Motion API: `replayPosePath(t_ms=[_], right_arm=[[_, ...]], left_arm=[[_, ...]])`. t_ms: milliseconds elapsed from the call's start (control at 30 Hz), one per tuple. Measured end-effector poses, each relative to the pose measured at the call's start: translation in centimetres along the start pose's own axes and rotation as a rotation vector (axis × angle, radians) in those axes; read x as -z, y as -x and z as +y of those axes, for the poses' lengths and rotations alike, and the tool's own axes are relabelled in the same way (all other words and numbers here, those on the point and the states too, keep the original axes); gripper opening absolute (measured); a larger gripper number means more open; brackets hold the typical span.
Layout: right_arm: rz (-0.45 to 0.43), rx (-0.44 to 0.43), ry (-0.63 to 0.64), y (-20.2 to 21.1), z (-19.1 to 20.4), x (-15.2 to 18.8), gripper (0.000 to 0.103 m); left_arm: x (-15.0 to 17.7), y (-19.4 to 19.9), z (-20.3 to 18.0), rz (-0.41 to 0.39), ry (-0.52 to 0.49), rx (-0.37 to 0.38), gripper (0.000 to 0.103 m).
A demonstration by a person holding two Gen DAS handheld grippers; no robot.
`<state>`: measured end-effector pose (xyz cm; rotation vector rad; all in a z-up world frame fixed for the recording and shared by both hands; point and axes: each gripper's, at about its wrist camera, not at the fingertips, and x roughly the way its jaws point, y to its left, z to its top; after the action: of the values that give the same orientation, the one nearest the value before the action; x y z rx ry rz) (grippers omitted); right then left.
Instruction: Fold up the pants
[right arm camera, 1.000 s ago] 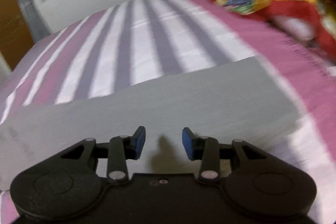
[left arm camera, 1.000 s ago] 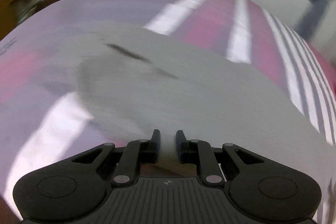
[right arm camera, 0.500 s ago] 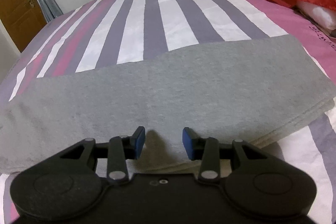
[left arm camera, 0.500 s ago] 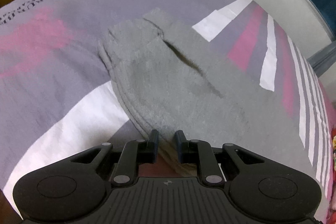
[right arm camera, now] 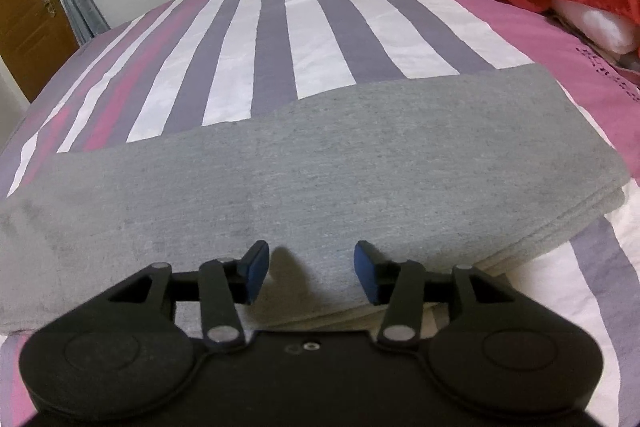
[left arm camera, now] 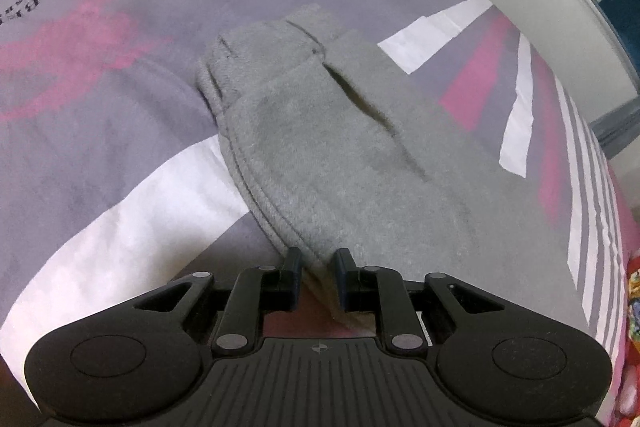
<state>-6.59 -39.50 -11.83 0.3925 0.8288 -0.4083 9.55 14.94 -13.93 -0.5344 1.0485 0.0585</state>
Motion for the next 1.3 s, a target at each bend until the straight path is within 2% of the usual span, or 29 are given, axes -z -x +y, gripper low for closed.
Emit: replayPosePath(t_ms=[67,100,133,333,500,600,633,667,767,933,1033,1100,1300], right_arm=[[0.003,-0.002,-0.005,-0.1,-0.2,0.1,0.048],[0.006,-0.002,-0.004,-0.2,-0.2,0.1,0.048],[0.006,-0.001,-0.001,-0.2,-0.2,0.1,0.048],[0.003,0.001,0.001,-0.2,-0.1,0.1,0.048],[0.002,-0.002,-0.001,-0.2,-0.2,0.2,0.048],[0.0,-0.004,-0.005,-0.2,-0.3,0.2,0.048],[0.0,-0.005,-0.007,-0.2,-0.3,0.2,0.047],[-0.001,-0.005,-0.008,-0.2,-0.4,0.2,0.047],[-0.002,-0.004,-0.007,-0.3,-0.4,0.2,0.047],[0.016,0.031,0.029,-0.8,0.2,0.1,0.047],[0.018,0.027,0.044,-0.5,0.8,0.0,0.047],[0.004,0.007,0.036,0.2,1.0,-0.3,0.047],[0.015,-0.006,0.017,-0.5,1.0,0.0,0.047]], left_arm=[[0.2,0.0,0.1,-0.012,0.014,0.0,0.074],[0.4,0.2,0.1,-0.025,0.017,-0.004,0.08],[0.5,0.2,0.0,-0.046,0.01,-0.006,0.081],[0.5,-0.2,-0.6,-0.051,0.011,0.023,0.08],[0.4,-0.3,-1.2,-0.061,0.009,0.048,0.062],[0.2,-0.7,-1.2,-0.063,0.007,0.02,0.043],[0.1,-0.7,-1.0,-0.064,0.012,0.01,0.031],[0.0,-0.8,-0.9,-0.064,0.011,-0.001,0.024],[-0.1,-0.8,-0.8,-0.068,-0.006,-0.016,0.014],[-0.3,-0.5,-1.9,-0.109,-0.098,-0.103,0.009],[-0.9,0.2,-1.8,-0.123,-0.099,-0.107,0.008],[-1.1,1.1,-2.0,-0.16,-0.142,-0.12,0.008],[-2.2,-0.2,-0.1,-0.14,-0.105,-0.157,0.005]])
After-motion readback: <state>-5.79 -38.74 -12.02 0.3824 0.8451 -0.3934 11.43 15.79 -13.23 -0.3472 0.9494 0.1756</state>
